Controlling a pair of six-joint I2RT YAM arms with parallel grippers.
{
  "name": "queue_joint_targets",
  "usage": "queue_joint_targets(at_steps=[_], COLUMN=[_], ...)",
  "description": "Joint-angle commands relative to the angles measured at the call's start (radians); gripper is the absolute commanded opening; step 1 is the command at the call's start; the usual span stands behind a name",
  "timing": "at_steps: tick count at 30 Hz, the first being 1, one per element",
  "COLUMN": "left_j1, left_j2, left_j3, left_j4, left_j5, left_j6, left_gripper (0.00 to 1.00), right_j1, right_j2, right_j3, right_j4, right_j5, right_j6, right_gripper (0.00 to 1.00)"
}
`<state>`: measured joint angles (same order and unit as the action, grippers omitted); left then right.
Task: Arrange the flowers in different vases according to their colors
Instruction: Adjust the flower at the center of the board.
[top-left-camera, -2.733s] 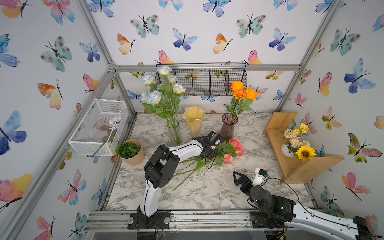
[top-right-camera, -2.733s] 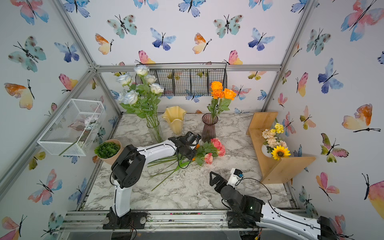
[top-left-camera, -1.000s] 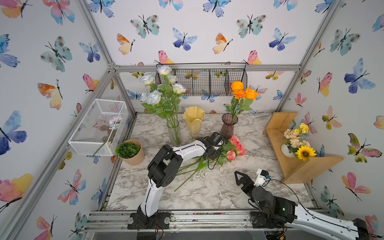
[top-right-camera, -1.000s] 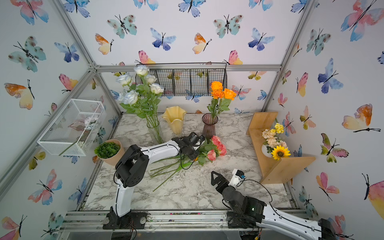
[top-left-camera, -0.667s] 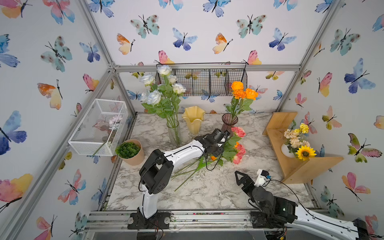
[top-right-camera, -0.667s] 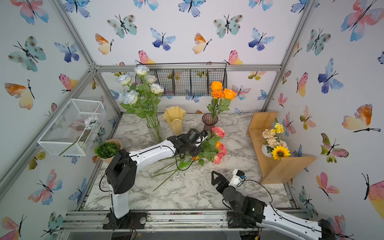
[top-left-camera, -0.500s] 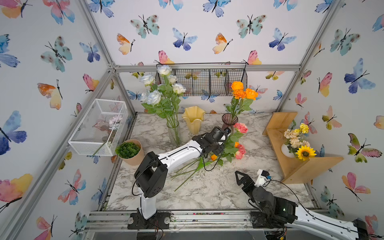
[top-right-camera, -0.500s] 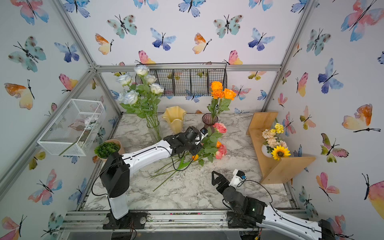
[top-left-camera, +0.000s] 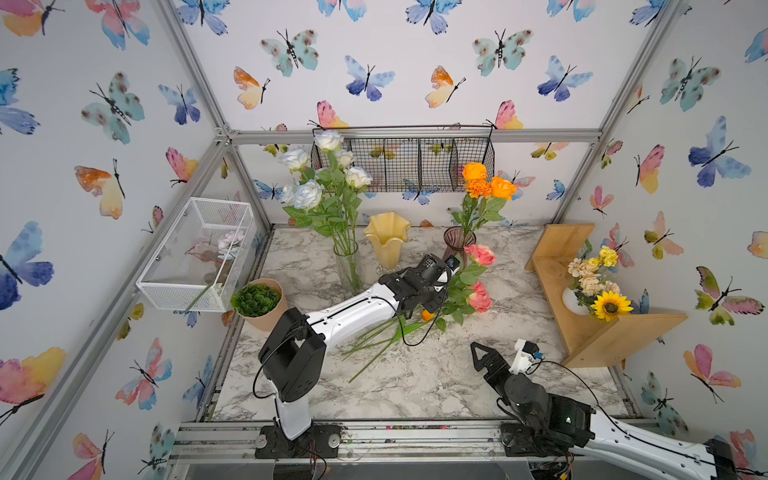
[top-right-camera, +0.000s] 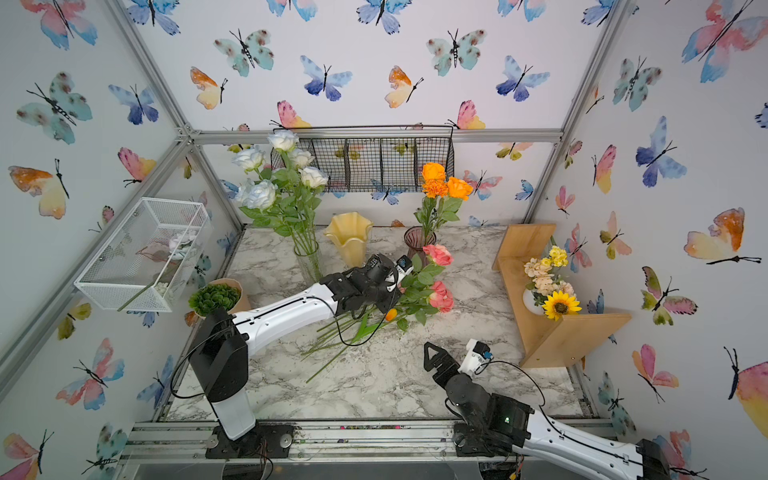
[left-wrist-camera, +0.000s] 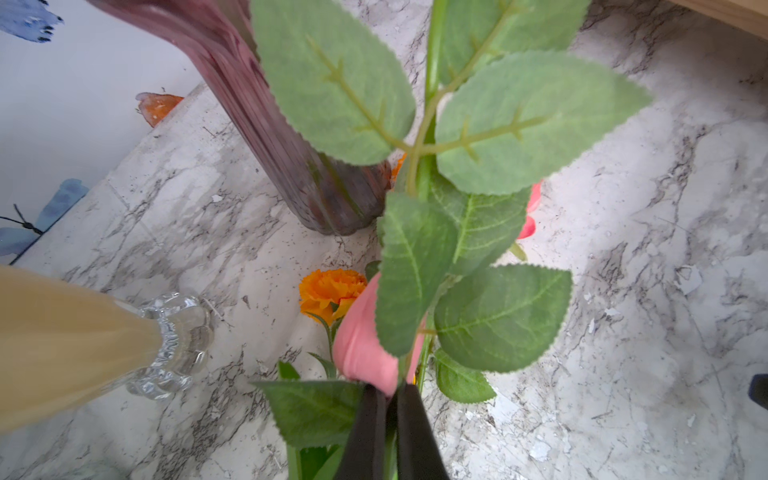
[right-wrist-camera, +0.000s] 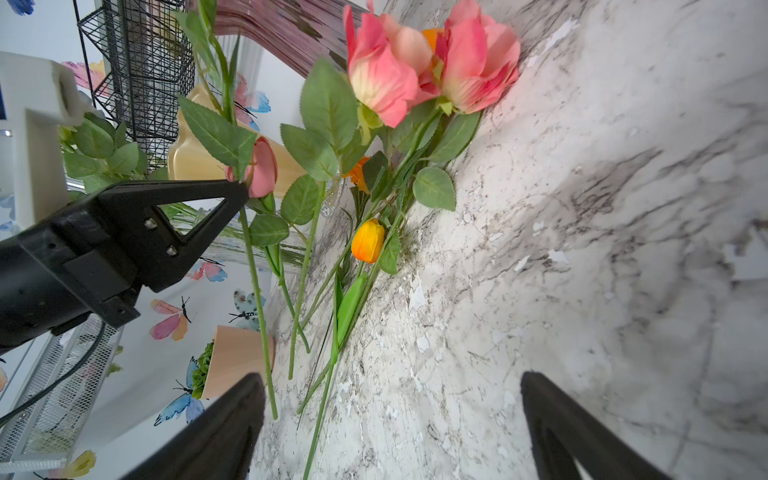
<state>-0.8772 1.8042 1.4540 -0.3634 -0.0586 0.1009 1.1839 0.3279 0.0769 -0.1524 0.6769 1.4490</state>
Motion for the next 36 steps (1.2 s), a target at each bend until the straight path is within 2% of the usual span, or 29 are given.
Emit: queue_joint_targets(at_steps=[1, 6, 12, 15, 20, 23, 32, 36], left_j1=[-0.004, -0.017, -0.045, -0.046, -0.045, -0.045, -0.052, -0.087], left_j2=[0.031, 0.066, 0.097, 0.103, 0.094, 0.078, -0.047, -0.100], left_j3=[-0.028, -0.052, -0.061, -0.076, -0.084, -0.091, -0.211, -0.286], left_j4=[0.010, 0.042, 0.061, 0.072, 0.075, 0.075, 0.082, 0.078], left_j5=[0.067, 0.087, 0.090, 0.084, 0.086, 0.089, 0.097, 0.072], left_j6=[-0.042, -0.058, -0.068, -0.072, -0.071, -0.072, -0.104, -0.092], left_gripper=[0.00, 0.00, 0.06, 0.13, 0.34, 0.38, 0.40, 0.48], right_j1=[0.003, 0.002, 0.003, 0.003, 0.003, 0.003, 0.003, 0.003], right_j2=[-0.004, 0.000, 0.003, 0.003, 0.003, 0.003, 0.003, 0.001], right_j3=[-0.011, -0.010, -0.011, -0.010, -0.011, -0.010, -0.012, -0.011], right_j4=[-0.032, -0.030, -0.026, -0.026, -0.026, -0.027, -0.027, -0.030], right_j5=[0.033, 0.034, 0.036, 0.036, 0.037, 0.037, 0.036, 0.038], right_j6=[0.004, 0.004, 0.004, 0.004, 0.004, 0.004, 0.003, 0.002], right_gripper=[0.98, 0.98, 0.98, 0.98, 0.98, 0.98, 0.98, 0.98])
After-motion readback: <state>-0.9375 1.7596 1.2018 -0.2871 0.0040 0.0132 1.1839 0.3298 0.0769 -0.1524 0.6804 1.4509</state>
